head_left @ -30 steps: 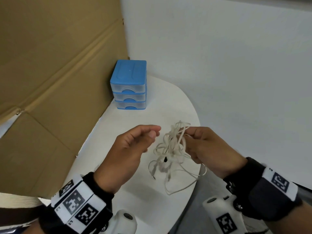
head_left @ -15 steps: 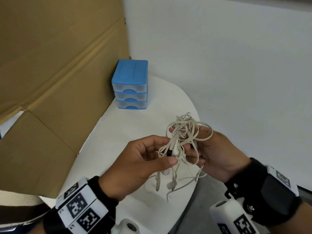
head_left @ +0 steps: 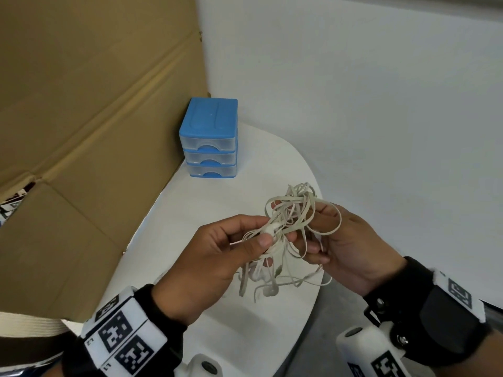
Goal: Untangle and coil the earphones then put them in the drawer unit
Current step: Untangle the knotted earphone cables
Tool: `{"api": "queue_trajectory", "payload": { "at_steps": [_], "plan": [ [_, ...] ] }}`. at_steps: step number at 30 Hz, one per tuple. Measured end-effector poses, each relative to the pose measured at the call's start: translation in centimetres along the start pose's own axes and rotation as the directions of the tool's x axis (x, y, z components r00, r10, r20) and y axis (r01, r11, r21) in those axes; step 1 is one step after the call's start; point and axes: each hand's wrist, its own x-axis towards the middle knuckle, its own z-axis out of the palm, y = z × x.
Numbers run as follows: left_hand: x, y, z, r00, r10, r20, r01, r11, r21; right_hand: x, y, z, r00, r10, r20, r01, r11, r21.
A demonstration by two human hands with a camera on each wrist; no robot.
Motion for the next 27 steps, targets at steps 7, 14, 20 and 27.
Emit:
{"api": "queue_trajectory", "payload": {
  "at_steps": [7, 14, 20, 27],
  "plan": [
    [-0.3, 0.3, 0.4, 1.0, -0.029, 0.01, 0.029, 0.999, 0.024, -0.2, -0.1, 0.2, 1.0, -0.025, 0.007, 0.025, 0.999, -0.04],
    [-0.8, 0.0, 0.8, 0.98, 0.195, -0.044, -0.171, 0.932, 0.319, -0.4, 0.0, 0.9, 0.997, -0.072, -0.003, 0.071, 0.988, -0.14],
    [-1.0, -0.4, 1.2, 0.911, 0.356, -0.208, -0.252, 0.88, 0.403, -0.5, 0.1, 1.7, 0.994, -0.101, -0.039, 0.091, 0.978, -0.19],
    [-0.3, 0.1, -0.8, 0.849, 0.521, -0.091, -0.303, 0.62, 0.724, -0.6, 0.0, 1.7, 0.988, -0.146, -0.044, 0.123, 0.936, -0.331]
  ]
}}
